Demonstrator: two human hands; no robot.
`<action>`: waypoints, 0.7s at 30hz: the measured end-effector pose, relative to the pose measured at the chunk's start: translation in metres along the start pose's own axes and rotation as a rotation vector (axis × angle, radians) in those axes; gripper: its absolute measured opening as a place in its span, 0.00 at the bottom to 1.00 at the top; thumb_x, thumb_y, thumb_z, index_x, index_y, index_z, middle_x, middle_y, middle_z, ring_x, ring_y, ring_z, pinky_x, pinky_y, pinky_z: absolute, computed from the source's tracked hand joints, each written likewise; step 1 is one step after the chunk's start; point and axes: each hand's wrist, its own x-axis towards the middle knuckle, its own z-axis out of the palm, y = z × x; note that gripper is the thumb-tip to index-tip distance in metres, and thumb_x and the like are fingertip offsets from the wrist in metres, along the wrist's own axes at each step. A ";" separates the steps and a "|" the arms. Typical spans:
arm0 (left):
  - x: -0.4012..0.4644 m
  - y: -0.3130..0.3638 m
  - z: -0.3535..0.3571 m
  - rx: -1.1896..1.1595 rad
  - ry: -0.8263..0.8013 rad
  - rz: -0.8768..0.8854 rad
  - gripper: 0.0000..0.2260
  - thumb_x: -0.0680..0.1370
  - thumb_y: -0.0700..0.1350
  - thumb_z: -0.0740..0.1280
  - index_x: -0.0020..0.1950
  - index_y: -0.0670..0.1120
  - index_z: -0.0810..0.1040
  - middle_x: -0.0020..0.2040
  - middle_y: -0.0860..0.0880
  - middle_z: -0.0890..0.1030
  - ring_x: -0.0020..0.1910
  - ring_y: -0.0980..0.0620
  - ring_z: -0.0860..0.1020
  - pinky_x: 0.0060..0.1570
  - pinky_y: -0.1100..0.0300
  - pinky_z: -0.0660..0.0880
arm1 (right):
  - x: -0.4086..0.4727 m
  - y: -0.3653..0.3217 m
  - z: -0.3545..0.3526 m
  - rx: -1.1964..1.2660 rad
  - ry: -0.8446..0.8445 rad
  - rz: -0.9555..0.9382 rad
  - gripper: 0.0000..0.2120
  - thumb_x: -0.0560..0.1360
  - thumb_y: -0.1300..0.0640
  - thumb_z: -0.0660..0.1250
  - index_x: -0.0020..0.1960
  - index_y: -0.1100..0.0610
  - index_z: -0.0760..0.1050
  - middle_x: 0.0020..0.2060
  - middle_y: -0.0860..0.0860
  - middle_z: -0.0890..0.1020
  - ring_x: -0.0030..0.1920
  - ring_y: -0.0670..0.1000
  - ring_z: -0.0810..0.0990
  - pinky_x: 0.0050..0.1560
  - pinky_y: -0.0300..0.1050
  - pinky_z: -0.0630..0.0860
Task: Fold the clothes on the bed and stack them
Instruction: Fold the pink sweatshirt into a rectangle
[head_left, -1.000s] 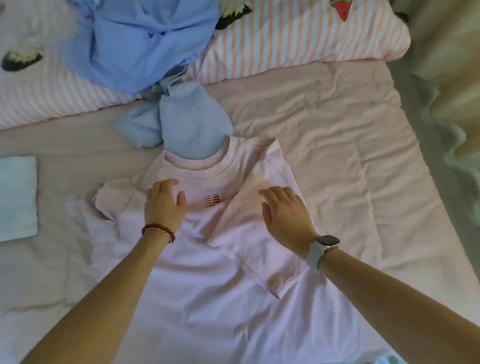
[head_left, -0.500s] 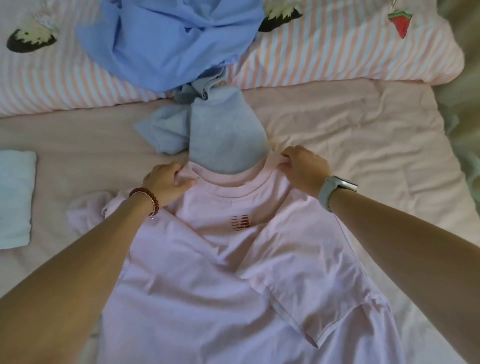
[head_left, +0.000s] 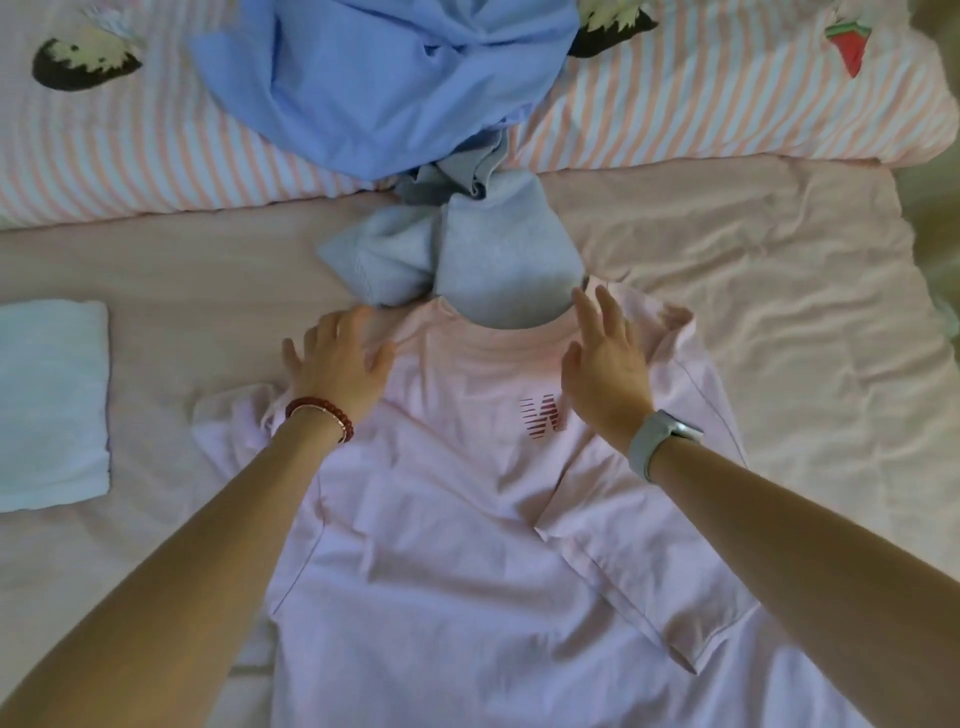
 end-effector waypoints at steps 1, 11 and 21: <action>-0.011 -0.017 -0.002 0.025 0.023 -0.022 0.23 0.75 0.50 0.65 0.69 0.47 0.66 0.69 0.42 0.68 0.67 0.40 0.65 0.66 0.37 0.52 | -0.013 -0.009 0.008 -0.061 0.015 -0.100 0.28 0.73 0.66 0.58 0.72 0.59 0.61 0.71 0.59 0.63 0.69 0.59 0.63 0.68 0.51 0.59; -0.072 -0.153 -0.005 -0.525 -0.010 -0.656 0.28 0.77 0.57 0.62 0.69 0.39 0.65 0.65 0.37 0.71 0.67 0.41 0.67 0.67 0.49 0.61 | -0.067 -0.103 0.095 -0.238 -0.351 -0.598 0.23 0.78 0.57 0.56 0.73 0.55 0.61 0.70 0.53 0.65 0.69 0.56 0.64 0.64 0.53 0.63; -0.083 -0.132 -0.004 -1.131 -0.275 -0.409 0.07 0.67 0.45 0.71 0.43 0.47 0.77 0.35 0.54 0.83 0.38 0.56 0.81 0.38 0.63 0.77 | -0.066 -0.114 0.130 -0.189 -0.575 -0.378 0.23 0.81 0.51 0.51 0.75 0.52 0.53 0.75 0.49 0.52 0.75 0.52 0.49 0.71 0.53 0.47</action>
